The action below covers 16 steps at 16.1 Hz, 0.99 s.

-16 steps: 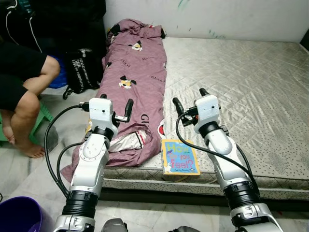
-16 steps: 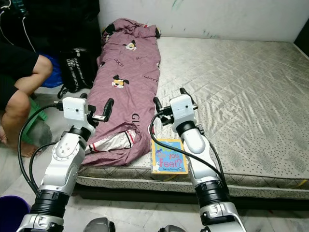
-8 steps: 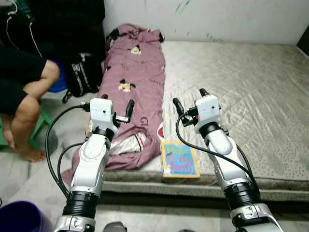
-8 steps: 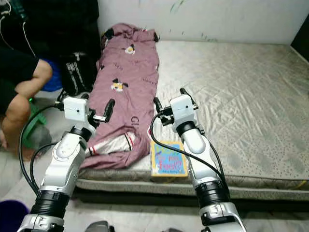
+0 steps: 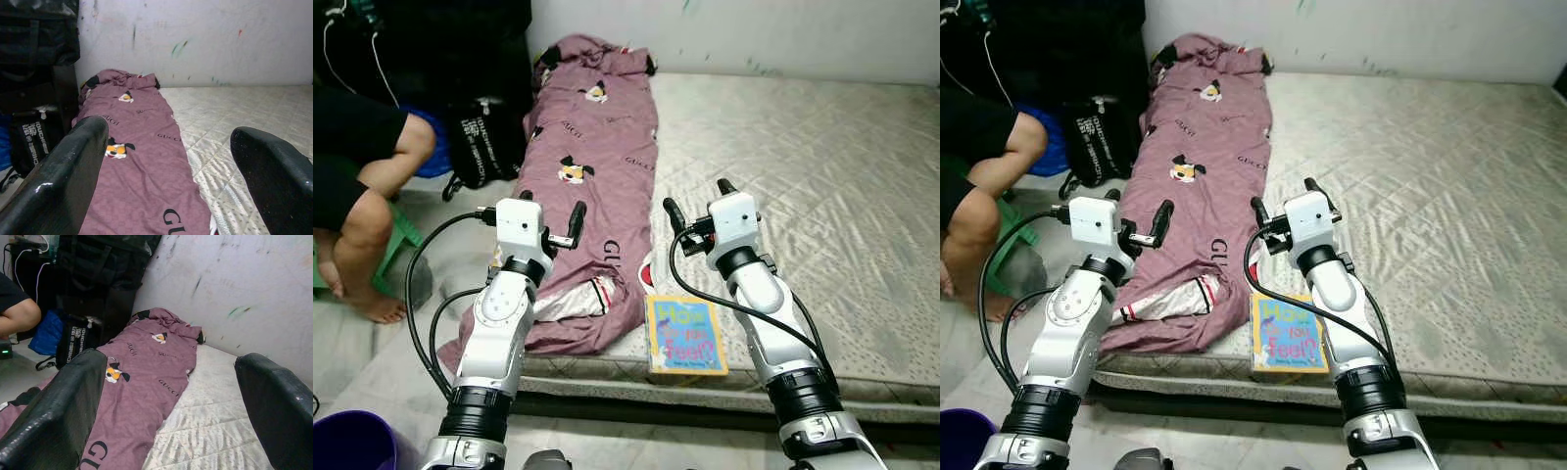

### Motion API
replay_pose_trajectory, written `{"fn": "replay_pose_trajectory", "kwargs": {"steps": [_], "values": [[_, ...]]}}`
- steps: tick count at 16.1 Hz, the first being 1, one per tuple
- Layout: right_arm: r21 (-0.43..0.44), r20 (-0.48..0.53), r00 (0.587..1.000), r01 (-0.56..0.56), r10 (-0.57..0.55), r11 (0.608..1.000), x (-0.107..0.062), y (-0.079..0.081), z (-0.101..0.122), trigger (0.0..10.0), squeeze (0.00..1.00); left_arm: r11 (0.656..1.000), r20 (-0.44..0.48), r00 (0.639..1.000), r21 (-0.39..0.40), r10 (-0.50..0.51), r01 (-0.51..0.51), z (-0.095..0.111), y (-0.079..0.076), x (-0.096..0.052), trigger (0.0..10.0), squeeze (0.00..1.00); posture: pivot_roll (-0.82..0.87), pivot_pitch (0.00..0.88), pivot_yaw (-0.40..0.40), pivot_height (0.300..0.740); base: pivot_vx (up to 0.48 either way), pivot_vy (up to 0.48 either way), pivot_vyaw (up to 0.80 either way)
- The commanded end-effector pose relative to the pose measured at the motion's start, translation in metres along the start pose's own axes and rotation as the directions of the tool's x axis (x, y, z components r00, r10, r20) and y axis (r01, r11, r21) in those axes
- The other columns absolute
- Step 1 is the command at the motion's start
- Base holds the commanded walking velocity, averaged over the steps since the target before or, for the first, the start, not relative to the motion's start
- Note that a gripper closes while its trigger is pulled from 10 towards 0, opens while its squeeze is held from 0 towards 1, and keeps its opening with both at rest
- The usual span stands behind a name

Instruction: Clean up the room

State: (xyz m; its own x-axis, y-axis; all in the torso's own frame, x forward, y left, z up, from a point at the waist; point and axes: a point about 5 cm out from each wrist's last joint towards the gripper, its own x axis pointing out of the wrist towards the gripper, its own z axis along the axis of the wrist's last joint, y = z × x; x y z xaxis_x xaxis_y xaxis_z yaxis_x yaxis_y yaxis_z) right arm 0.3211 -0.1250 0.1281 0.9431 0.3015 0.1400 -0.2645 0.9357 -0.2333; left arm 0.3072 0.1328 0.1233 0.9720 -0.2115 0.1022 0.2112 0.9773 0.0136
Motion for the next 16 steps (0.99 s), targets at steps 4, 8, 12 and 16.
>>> {"fn": "replay_pose_trajectory", "kwargs": {"steps": [4,8,12,16], "values": [[-0.005,0.007,1.0,-0.005,0.005,1.0,0.0032,0.0002,0.0023,10.0,0.0,1.0,0.009,1.0,0.009,-0.005,0.005,0.0027,0.0009,0.0019,10.0,0.0,0.0,0.0,-0.008,0.74,0.308,0.0,0.0],[-0.004,0.005,1.0,-0.007,0.007,1.0,0.0027,0.0003,0.0018,10.0,0.0,1.0,-0.008,1.0,-0.002,0.002,-0.002,-0.0002,0.0011,0.0021,10.0,0.0,0.0,0.0,-0.008,0.74,0.213,0.0,0.0],[-0.006,0.004,1.0,-0.011,0.011,1.0,0.0022,0.0008,0.0009,10.0,0.0,1.0,-0.018,1.0,0.007,0.01,-0.01,-0.0019,0.0015,0.0018,10.0,0.0,0.0,0.0,-0.009,0.74,0.0,0.0,0.0],[-0.006,0.003,1.0,-0.012,0.012,1.0,0.0021,0.0013,0.0009,10.0,0.0,1.0,-0.017,1.0,0.011,0.015,-0.015,-0.0017,0.0018,0.0014,10.0,0.0,0.0,0.0,-0.009,0.74,0.0,-0.073,0.11]]}}
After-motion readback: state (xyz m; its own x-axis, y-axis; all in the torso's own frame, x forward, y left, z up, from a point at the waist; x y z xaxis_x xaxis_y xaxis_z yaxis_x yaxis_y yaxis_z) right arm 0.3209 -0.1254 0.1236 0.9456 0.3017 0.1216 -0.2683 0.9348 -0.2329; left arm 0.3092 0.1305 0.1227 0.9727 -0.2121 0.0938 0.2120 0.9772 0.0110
